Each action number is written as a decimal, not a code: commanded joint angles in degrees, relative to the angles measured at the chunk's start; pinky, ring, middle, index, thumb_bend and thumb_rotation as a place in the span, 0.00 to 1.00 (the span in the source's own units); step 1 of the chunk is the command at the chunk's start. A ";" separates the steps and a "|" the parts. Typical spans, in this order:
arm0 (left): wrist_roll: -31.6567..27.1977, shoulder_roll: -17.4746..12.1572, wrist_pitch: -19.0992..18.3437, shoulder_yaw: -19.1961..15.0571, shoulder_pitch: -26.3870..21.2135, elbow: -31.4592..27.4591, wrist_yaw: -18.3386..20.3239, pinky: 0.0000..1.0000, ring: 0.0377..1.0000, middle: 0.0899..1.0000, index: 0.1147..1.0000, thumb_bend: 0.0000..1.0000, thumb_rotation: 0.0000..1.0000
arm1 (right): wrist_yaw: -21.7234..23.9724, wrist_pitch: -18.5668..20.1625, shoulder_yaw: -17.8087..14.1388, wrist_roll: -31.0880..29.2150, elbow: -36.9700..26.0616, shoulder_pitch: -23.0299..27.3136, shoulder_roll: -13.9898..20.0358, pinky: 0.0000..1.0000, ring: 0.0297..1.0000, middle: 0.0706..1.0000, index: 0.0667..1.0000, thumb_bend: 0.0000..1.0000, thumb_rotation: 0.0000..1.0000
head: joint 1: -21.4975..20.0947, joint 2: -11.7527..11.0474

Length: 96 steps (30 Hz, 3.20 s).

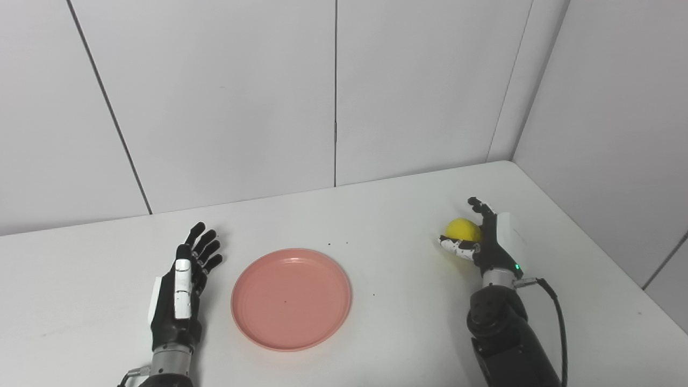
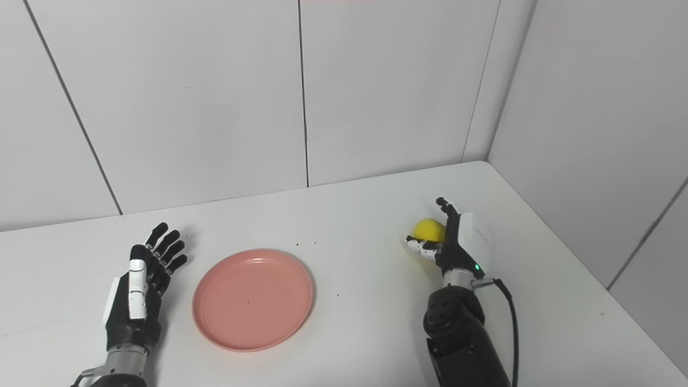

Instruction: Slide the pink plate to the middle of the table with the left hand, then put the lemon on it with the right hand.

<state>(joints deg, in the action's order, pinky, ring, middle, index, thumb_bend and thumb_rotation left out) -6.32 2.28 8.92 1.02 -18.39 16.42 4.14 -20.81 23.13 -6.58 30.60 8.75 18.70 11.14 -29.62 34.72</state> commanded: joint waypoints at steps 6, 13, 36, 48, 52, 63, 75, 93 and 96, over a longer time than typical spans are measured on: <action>0.12 -0.44 -0.21 -0.28 1.49 0.23 0.26 0.85 0.88 0.87 0.86 0.68 1.00 | -1.62 -1.33 0.83 0.11 -0.75 0.70 0.19 0.37 0.45 0.62 0.61 0.46 0.00 | 0.16 0.03; 0.14 -0.35 -0.04 -0.27 1.46 0.28 0.23 0.85 0.88 0.87 0.86 0.67 1.00 | -3.59 -2.03 1.26 0.51 -0.05 0.73 0.22 0.33 0.45 0.54 0.53 0.46 0.00 | 0.47 0.07; 3.38 0.33 0.02 0.69 2.48 -1.04 -1.71 0.83 0.86 0.86 0.84 0.66 1.00 | -9.63 -10.16 3.52 0.14 -4.88 -0.67 -2.75 0.34 0.42 0.45 0.40 0.50 0.00 | 6.25 0.90; 5.34 3.06 -0.58 2.12 3.74 -3.51 -3.51 0.84 0.87 0.87 0.85 0.58 1.00 | -2.05 -10.62 10.27 -0.07 -16.40 -0.73 -6.04 0.16 0.42 0.44 0.40 0.52 0.00 | 14.53 1.42; 5.10 3.69 -1.96 2.78 4.12 -4.66 -2.85 0.88 0.91 0.90 0.89 0.59 1.00 | 0.39 -11.81 12.79 -0.13 -17.46 -0.07 -6.74 0.15 0.37 0.45 0.40 0.52 0.00 | 16.59 1.73; 7.78 4.77 -4.13 4.31 4.67 -5.96 -4.87 0.91 0.93 0.93 0.92 0.58 1.00 | 5.82 -13.87 19.34 0.07 -15.41 1.55 -9.14 0.15 0.43 0.44 0.40 0.52 0.00 | 22.72 2.08; 8.80 5.84 -4.29 4.87 4.66 -5.08 -5.37 0.93 0.94 0.95 0.94 0.60 1.00 | 8.42 -19.99 24.03 1.17 -8.46 2.89 -9.20 0.13 0.37 0.45 0.41 0.52 0.00 | 26.32 1.53; 10.18 6.01 -3.24 4.50 4.05 -3.51 -6.43 0.92 0.94 0.94 0.92 0.59 1.00 | 11.35 -21.14 28.55 5.14 -0.50 4.71 -9.11 0.15 0.37 0.45 0.41 0.52 0.00 | 25.76 1.13; 9.81 6.05 -3.47 4.43 4.01 -3.62 -6.11 0.92 0.94 0.94 0.93 0.57 1.00 | 10.40 -22.41 29.21 6.39 1.29 5.04 -8.50 0.17 0.36 0.46 0.41 0.52 0.00 | 25.65 1.13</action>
<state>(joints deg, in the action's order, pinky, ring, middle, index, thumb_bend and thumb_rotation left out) 3.54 7.80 4.35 5.36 -14.34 12.06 -1.67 -9.63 3.70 22.41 35.82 10.26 21.15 2.36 -4.04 35.86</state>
